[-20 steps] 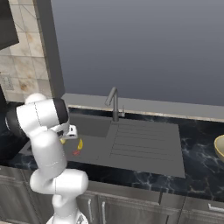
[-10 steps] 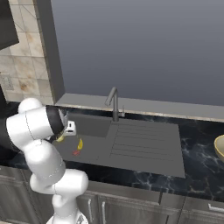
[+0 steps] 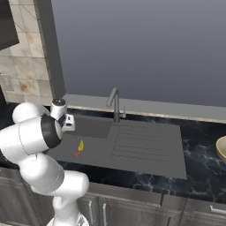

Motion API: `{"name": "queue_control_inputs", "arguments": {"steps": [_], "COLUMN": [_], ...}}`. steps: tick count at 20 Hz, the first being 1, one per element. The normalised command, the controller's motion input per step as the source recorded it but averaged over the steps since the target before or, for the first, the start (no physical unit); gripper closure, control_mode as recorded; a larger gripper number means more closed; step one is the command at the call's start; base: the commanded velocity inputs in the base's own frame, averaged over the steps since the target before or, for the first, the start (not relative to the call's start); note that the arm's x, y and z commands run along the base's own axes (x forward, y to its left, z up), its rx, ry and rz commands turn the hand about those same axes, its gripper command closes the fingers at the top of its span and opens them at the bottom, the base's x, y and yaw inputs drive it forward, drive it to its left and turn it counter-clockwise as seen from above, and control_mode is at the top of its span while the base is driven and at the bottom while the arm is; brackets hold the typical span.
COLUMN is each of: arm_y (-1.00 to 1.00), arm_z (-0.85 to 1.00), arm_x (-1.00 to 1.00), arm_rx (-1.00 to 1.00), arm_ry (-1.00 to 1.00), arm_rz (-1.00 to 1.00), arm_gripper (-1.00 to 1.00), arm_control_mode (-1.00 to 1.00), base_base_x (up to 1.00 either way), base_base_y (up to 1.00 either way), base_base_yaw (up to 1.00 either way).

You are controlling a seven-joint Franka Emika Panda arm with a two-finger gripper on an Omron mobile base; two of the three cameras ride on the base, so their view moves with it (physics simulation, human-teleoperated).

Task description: Remove the lemon wedge and potato from the sink. Then move the bowl and cup from the counter to the sink for washing.

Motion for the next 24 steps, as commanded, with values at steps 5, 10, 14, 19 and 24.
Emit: {"name": "queue_control_inputs", "arguments": {"steps": [5,10,14,19,24], "arm_y": [0.07,0.05,0.07,0.13,0.22], "arm_z": [0.37,0.34,0.30,0.24,0.18], "arm_x": [-0.03,-0.08,-0.09,-0.11,-0.07], "arm_rx": [-0.02,-0.03,-0.02,0.00,0.00], "arm_ry": [0.03,0.01,0.00,0.00,-0.02], "arm_rz": [0.00,0.00,0.00,0.00,0.00], "arm_gripper": [1.00,1.00,1.00,1.00,1.00], "arm_control_mode": [-1.00,-1.00,-1.00,-1.00,-1.00], "base_base_x": [0.00,0.00,0.00,0.00,0.00], "base_base_y": [0.00,0.00,0.00,0.00,0.00], "base_base_yaw": [0.00,0.00,0.00,0.00,0.00]}}
